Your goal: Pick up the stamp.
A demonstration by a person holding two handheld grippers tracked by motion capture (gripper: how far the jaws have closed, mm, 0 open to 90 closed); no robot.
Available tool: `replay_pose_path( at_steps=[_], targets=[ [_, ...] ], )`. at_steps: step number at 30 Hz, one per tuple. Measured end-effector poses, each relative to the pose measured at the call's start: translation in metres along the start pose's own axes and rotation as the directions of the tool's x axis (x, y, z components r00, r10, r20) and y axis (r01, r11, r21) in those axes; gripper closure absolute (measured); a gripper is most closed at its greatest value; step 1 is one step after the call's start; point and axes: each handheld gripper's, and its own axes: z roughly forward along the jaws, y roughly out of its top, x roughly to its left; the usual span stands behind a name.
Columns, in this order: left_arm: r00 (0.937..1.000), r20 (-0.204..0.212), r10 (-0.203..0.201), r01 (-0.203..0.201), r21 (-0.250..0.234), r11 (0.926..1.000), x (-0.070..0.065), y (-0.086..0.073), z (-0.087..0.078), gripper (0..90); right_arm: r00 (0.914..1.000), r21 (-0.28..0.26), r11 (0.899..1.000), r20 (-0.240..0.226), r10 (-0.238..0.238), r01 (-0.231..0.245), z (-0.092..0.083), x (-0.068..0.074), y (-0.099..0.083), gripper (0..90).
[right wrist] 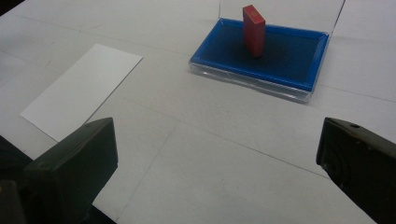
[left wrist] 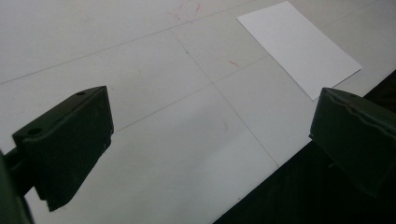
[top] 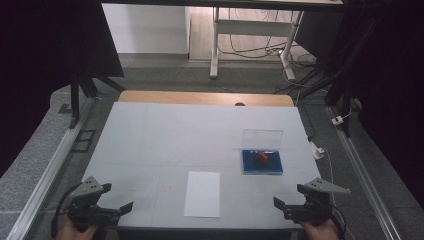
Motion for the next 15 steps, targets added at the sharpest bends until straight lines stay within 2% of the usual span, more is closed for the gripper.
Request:
replay_pose_path(
  at_steps=[8, 15],
  targets=[
    [0.9995, -0.007, 0.031, -0.031, 0.030, 0.9991, -0.0035, 0.0015, 0.0036, 0.0, 0.9998, 0.022, 1.000, -0.007, -0.019, 0.019, 0.0023, 0.0018, 0.0008, 0.0],
    [0.9997, -0.018, 0.019, -0.018, 0.023, 0.9996, -0.0017, 0.0004, 0.0022, 0.0, 0.9995, 0.029, 0.999, -0.004, -0.033, 0.033, 0.0040, 0.0041, 0.0016, 0.0]
  ],
)
